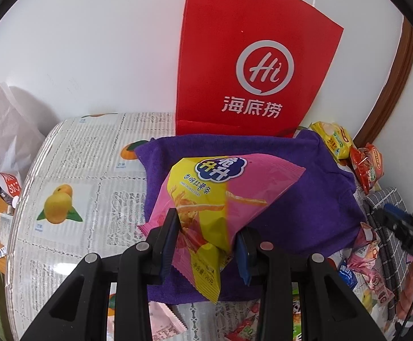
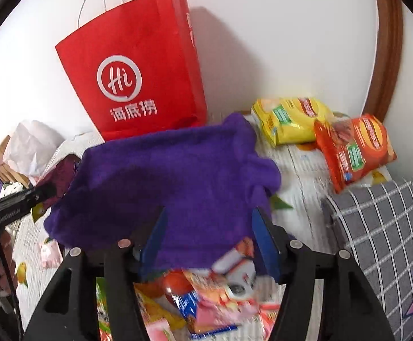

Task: Organize snacks
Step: 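Carry the chips bag over the purple towel while the right gripper carries the panda bag there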

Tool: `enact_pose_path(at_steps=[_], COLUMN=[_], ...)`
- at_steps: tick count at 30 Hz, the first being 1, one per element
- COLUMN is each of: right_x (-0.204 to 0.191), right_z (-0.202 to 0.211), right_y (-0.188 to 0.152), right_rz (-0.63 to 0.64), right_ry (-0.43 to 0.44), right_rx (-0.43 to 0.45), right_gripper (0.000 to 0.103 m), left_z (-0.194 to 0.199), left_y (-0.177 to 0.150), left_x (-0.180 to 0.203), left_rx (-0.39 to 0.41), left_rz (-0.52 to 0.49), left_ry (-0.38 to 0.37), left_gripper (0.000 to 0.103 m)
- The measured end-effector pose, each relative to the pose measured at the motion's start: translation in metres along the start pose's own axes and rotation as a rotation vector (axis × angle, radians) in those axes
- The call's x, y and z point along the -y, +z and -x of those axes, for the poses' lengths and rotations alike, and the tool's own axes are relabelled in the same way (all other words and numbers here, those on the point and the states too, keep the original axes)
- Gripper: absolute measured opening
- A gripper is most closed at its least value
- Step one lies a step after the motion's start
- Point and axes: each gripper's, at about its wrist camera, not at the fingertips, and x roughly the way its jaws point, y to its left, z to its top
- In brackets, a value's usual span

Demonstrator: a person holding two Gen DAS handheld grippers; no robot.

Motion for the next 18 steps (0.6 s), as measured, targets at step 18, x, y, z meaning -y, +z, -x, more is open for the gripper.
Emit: enact_pose_path(at_steps=[18], right_x=[0.017], right_z=[-0.024], right_y=[-0.045], right_rz=[-0.059], right_ry=[0.03], right_rx=[-0.133], right_gripper=[0.068], left_z=[0.009], left_y=[-0.012], left_x=[0.011], left_rx=[0.0], left_rz=[-0.018], left_ry=[-0.011], left_gripper=[0.035])
